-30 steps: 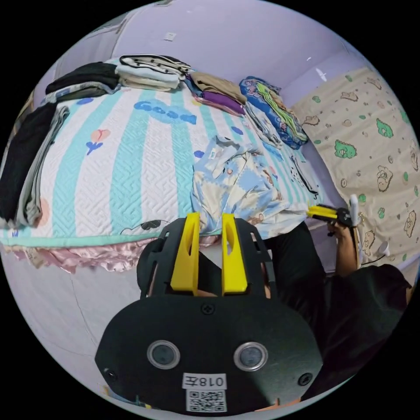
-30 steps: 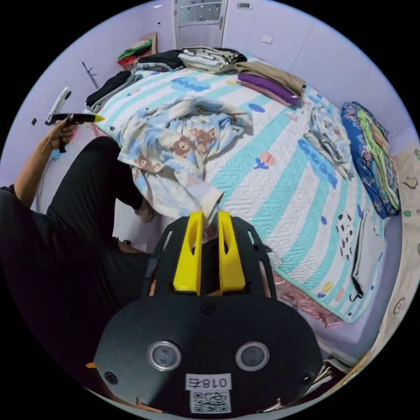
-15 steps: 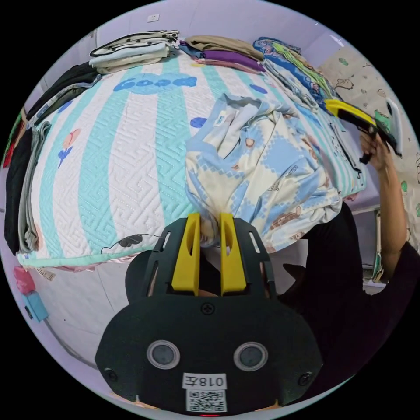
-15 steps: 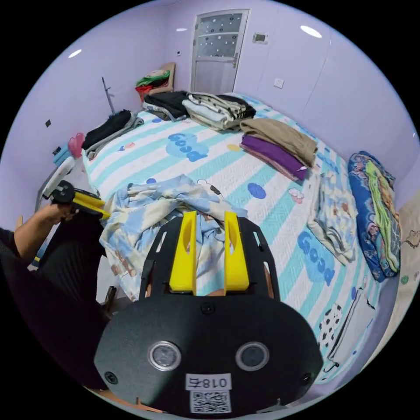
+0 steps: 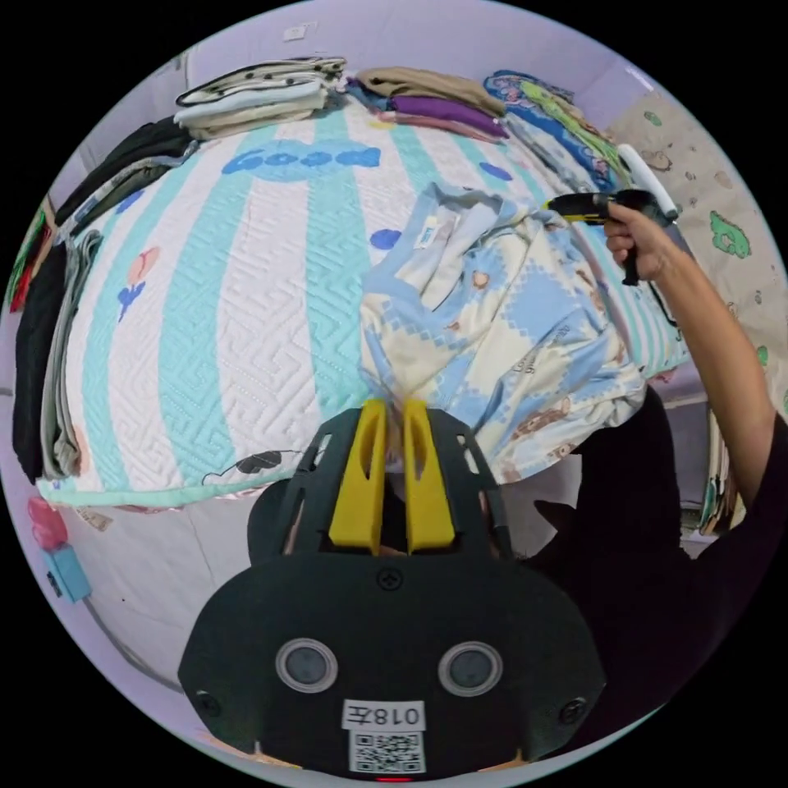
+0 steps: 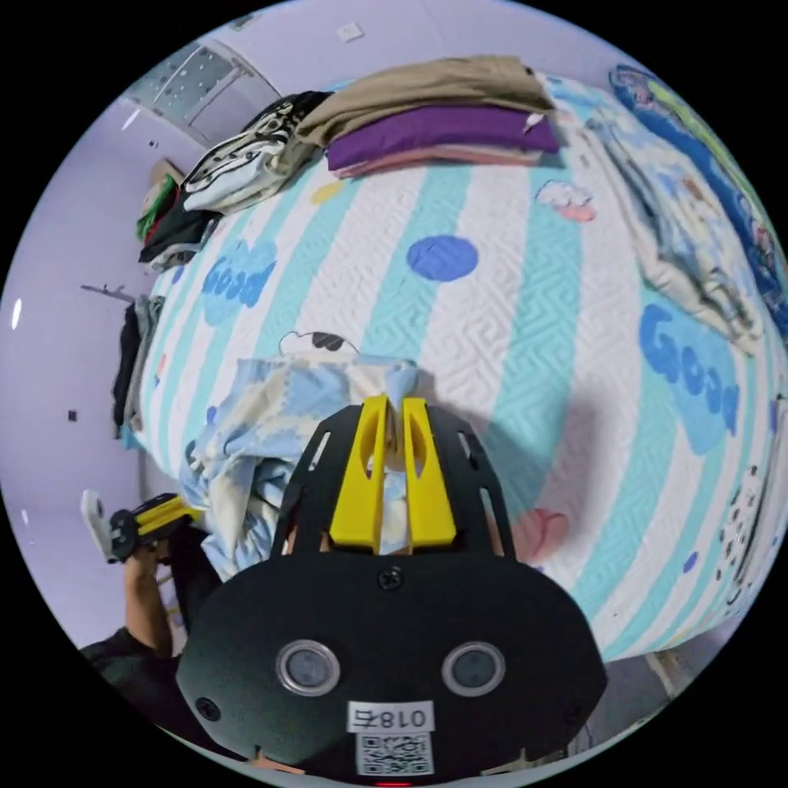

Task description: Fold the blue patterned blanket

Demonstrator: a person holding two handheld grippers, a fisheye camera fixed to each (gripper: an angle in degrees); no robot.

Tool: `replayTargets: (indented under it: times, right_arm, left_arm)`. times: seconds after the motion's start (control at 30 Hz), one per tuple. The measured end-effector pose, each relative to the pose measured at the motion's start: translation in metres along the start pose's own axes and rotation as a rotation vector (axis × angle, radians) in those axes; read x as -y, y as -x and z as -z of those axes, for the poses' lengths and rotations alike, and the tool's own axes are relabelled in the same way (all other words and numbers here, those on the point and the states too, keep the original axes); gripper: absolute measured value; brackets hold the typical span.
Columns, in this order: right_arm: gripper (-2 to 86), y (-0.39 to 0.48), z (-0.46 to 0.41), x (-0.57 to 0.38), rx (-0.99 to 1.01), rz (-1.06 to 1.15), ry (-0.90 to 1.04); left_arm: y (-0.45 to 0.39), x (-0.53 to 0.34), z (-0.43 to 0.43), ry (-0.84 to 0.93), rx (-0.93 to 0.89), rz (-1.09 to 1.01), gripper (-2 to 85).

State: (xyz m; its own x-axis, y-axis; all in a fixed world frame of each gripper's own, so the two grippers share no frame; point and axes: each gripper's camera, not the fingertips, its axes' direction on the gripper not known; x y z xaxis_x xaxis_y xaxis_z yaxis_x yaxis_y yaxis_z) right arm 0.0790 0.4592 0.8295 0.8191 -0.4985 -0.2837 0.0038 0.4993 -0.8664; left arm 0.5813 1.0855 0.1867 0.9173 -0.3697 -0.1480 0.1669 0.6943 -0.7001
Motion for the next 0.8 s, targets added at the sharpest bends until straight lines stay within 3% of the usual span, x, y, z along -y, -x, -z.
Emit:
replayTargets:
  times: [0.23,0.4,0.57,0.63,0.67,0.8]
  right_arm:
    - [-0.2,0.075,0.136,-0.094,-0.245,0.154,-0.478]
    - [-0.4,0.143,0.274,-0.209,-0.423,0.316,-0.859]
    - [-0.4,0.204,0.372,-0.34,-0.563,0.33,-1.243]
    - [-0.4,0.227,0.392,-0.367,-0.645,0.37,-1.247]
    - [-0.4,0.241,0.401,-0.371,-0.726,0.383,-1.119]
    - [-0.5,0.272,0.45,-0.451,-0.73,0.327,-1.304]
  left_arm:
    - [-0.005,-0.094,0.094,-0.294,0.112,-0.036,-0.8]
    - [-0.027,-0.166,0.225,-0.603,0.38,-0.1,-0.8]
    - [-0.091,-0.276,0.369,-1.036,0.658,-0.187,-0.8]
    - [-0.115,-0.298,0.395,-1.096,0.769,-0.216,-0.8]
    - [-0.128,-0.298,0.407,-1.022,0.835,-0.25,-0.8]
    - [-0.156,-0.347,0.461,-1.113,0.839,-0.276,-0.8]
